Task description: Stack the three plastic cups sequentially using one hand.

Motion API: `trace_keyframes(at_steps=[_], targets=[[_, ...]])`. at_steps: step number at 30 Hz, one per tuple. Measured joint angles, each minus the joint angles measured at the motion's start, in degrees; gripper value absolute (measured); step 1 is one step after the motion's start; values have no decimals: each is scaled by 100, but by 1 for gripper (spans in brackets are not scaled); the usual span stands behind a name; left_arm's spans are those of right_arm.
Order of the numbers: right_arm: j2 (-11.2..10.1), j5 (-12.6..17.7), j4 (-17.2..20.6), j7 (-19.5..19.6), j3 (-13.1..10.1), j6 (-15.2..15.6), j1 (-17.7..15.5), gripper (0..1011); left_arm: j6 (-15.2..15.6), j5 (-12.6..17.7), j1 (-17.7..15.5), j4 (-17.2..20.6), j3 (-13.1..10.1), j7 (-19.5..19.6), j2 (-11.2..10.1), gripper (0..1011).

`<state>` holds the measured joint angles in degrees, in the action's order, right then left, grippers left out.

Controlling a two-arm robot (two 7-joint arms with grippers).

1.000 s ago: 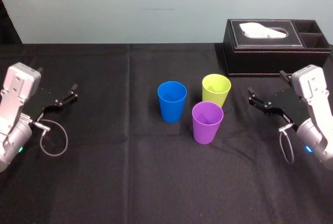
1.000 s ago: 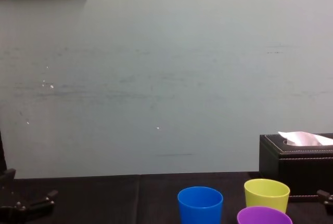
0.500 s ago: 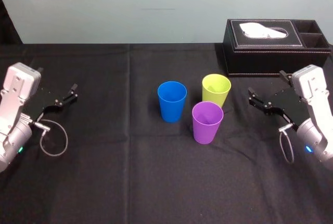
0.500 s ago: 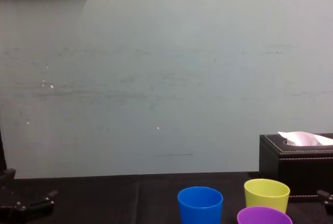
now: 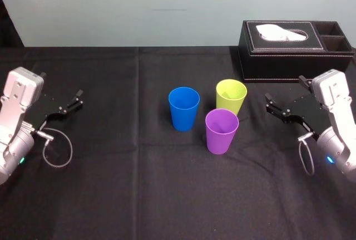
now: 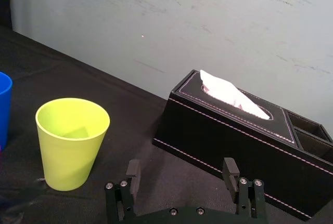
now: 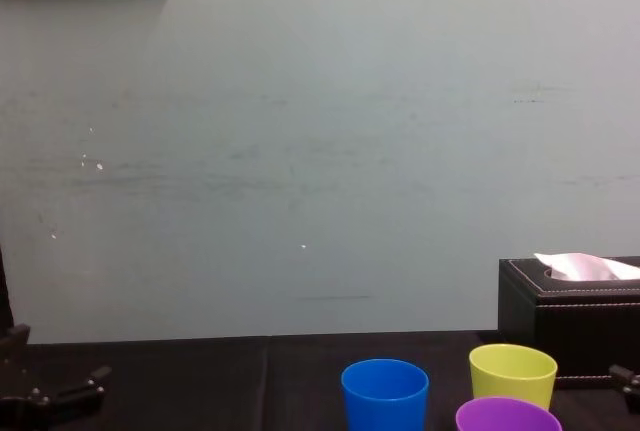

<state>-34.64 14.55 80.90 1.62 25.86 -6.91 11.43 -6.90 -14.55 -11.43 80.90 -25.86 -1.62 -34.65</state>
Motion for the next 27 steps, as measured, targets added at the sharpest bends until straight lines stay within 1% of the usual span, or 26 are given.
trace_keyframes(at_steps=[4, 7, 10, 13, 16, 17, 19, 22, 27], targets=[[33, -25, 6, -73, -41, -47, 6, 1004, 0, 0, 0, 0, 0, 0, 0, 1011], [43, -48, 80, -137, -91, -86, -21, 1004, 0, 0, 0, 0, 0, 0, 0, 1011], [29, -41, 177, -176, -147, -93, -86, 1004, 0, 0, 0, 0, 0, 0, 0, 1011], [-23, 14, 341, -222, -242, -93, -230, 1004, 0, 0, 0, 0, 0, 0, 0, 1011], [-112, 176, 537, -348, -360, -89, -453, 1004, 0, 0, 0, 0, 0, 0, 0, 1011], [-161, 304, 642, -449, -428, -90, -591, 1004, 0, 0, 0, 0, 0, 0, 0, 1011], [-215, 418, 753, -548, -481, -89, -730, 1004, 0, 0, 0, 0, 0, 0, 0, 1012], [-332, 620, 1028, -722, -594, -46, -1059, 1004, 0, 0, 0, 0, 0, 0, 0, 1011], [-424, 794, 1304, -905, -686, -23, -1399, 1004, 0, 0, 0, 0, 0, 0, 0, 1011]])
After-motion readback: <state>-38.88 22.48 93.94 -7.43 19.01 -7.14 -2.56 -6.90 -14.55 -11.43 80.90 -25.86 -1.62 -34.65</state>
